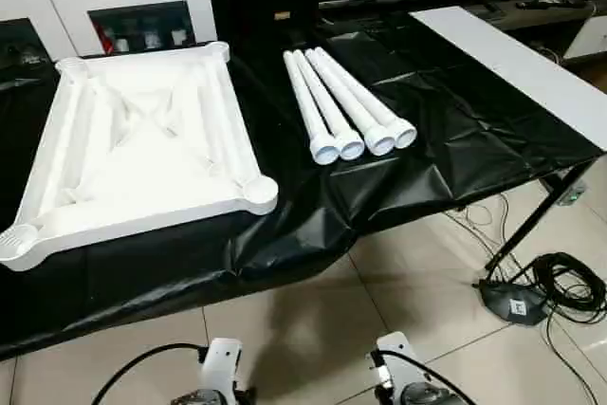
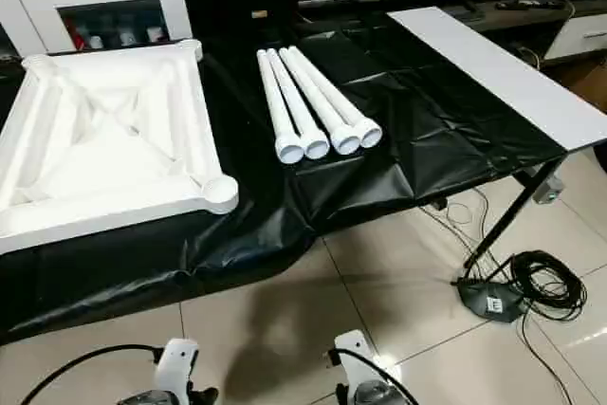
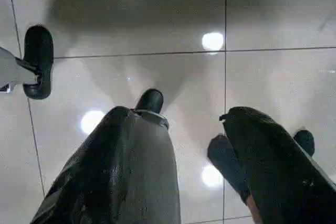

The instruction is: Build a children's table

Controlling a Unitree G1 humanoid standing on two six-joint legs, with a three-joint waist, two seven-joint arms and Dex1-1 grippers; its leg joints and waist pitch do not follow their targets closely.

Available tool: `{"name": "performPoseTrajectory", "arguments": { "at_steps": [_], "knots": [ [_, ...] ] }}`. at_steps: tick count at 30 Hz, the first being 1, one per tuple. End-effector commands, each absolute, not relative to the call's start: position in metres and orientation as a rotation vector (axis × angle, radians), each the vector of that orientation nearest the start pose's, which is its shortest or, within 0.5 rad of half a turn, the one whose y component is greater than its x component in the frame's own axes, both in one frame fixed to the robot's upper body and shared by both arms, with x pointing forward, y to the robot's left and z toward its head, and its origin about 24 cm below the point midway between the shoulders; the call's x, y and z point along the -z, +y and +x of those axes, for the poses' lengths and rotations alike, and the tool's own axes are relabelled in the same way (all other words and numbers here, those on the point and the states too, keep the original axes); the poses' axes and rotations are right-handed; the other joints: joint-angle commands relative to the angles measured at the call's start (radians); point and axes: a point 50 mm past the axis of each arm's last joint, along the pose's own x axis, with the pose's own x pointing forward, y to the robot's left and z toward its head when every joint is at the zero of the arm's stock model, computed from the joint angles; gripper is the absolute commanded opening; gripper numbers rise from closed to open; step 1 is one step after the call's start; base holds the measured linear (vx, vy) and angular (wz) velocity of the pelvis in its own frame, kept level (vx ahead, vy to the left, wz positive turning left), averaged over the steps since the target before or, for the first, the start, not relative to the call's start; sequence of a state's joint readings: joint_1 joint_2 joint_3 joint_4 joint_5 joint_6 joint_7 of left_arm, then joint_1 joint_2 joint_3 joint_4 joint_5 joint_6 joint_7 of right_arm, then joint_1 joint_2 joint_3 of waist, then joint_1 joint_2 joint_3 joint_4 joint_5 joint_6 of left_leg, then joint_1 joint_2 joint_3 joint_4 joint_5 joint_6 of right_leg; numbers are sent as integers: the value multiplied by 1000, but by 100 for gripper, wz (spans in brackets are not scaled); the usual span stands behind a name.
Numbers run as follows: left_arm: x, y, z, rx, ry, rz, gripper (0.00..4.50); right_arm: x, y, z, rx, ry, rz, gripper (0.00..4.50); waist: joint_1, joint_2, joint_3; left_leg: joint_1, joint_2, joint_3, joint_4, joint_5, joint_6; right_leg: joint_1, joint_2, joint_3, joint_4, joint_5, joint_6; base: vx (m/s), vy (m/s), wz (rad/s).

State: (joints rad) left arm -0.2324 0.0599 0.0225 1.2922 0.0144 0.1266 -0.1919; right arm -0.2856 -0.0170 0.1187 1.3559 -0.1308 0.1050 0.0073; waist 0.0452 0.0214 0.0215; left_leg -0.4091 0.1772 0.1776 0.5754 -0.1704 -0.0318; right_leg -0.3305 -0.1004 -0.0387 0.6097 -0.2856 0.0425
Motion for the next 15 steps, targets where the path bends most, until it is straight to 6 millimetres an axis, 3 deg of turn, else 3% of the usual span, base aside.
{"name": "performPoseTrajectory", "arguments": {
  "at_steps": [1, 2, 3, 4, 5, 6, 7, 8, 9, 10, 11, 12, 13, 14, 15],
  "knots": [
    [159, 164, 142, 158, 1262, -17, 329, 153, -146, 164, -197, 1174, -289, 303, 7, 6, -32, 34, 69, -27, -78, -249, 92, 3, -64, 22, -65, 178, -264, 0, 0, 0],
    [159, 164, 142, 163, 1265, -14, 329, 153, -146, 164, -199, 1174, -290, 303, 9, 8, -30, 35, 70, -27, -81, -272, 74, 2, -64, 24, -69, 127, -265, 0, 0, 0],
    [159, 164, 142, 171, 1269, -12, 329, 153, -146, 163, -200, 1174, -290, 303, 9, 8, -30, 31, 70, -27, -81, -249, 64, -1, -63, 26, -69, 137, -268, 0, 0, 0],
    [159, 164, 142, 172, 1269, -12, 329, 153, -146, 163, -201, 1174, -289, 303, 10, 6, -32, 24, 67, -26, -74, -145, 85, -7, -59, 24, -58, 260, -287, 0, 0, 0],
    [159, 164, 142, 170, 1268, -10, 329, 153, -146, 164, -204, 1172, -293, 303, 11, 4, -39, 18, 59, -21, -56, 9, 139, -15, -54, 16, -41, 452, -321, 0, 0, 0],
    [159, 165, 142, 168, 1267, -10, 329, 153, -146, 164, -205, 1172, -293, 303, 11, 2, -42, 14, 52, -18, -44, 87, 172, -21, -50, 10, -32, 550, -339, 0, 0, 0],
    [159, 165, 143, 166, 1265, -10, 329, 153, -146, 164, -207, 1172, -294, 303, 14, 0, -57, 3, 38, -17, -14, 271, 242, -33, -45, -1, -10, 767, -363, 0, 0, 0],
    [159, 165, 143, 165, 1265, -10, 329, 153, -146, 164, -208, 1171, -294, 303, 15, 2, -66, -3, 33, -19, 0, 361, 272, -40, -39, -9, 1, 861, -372, -62, 4, -2],
    [159, 165, 143, 165, 1265, -10, 329, 153, -146, 164, -208, 1171, -294, 303, 20, -1, -76, -16, 17, -15, 17, 441, 303, -54, -32, -21, 9, 948, -376, -104, 3, -2],
    [159, 165, 143, 163, 1262, -10, 329, 153, -145, 164, -212, 1170, -297, 303, 23, 5, -73, -27, 17, -11, 6, 339, 304, -68, -40, -34, -7, 828, -380, -104, 3, -2],
    [159, 165, 143, 161, 1260, -10, 329, 153, -145, 164, -213, 1169, -297, 303, 23, 7, -67, -32, 21, -8, -6, 214, 295, -70, -48, -37, -22, 688, -383, -139, 10, -4],
    [159, 166, 143, 157, 1258, -10, 329, 153, -145, 165, -215, 1166, -298, 303, 21, 9, -52, -26, 38, -6, -29, -129, 237, -74, -66, -39, -59, 277, -377, -167, 26, -4],
    [158, 166, 144, 156, 1258, -9, 329, 153, -145, 165, -215, 1164, -298, 303, 17, 12, -26, 15, 50, -16, -22, -510, 93, -93, -90, -33, -107, -248, -309, -167, 26, -4],
    [158, 166, 144, 155, 1255, -8, 329, 152, -145, 165, -216, 1159, -297, 303, 8, 11, -4, 46, 49, -26, -6, -675, 11, -119, -102, -43, -138, -522, -228, -211, 53, -8],
    [158, 166, 144, 155, 1254, -8, 329, 152, -144, 165, -216, 1156, -295, 303, -5, 13, 11, 78, 47, -45, 6, -791, -53, -130, -103, -67, -169, -729, -133, -181, 76, -34]
  ]
}}
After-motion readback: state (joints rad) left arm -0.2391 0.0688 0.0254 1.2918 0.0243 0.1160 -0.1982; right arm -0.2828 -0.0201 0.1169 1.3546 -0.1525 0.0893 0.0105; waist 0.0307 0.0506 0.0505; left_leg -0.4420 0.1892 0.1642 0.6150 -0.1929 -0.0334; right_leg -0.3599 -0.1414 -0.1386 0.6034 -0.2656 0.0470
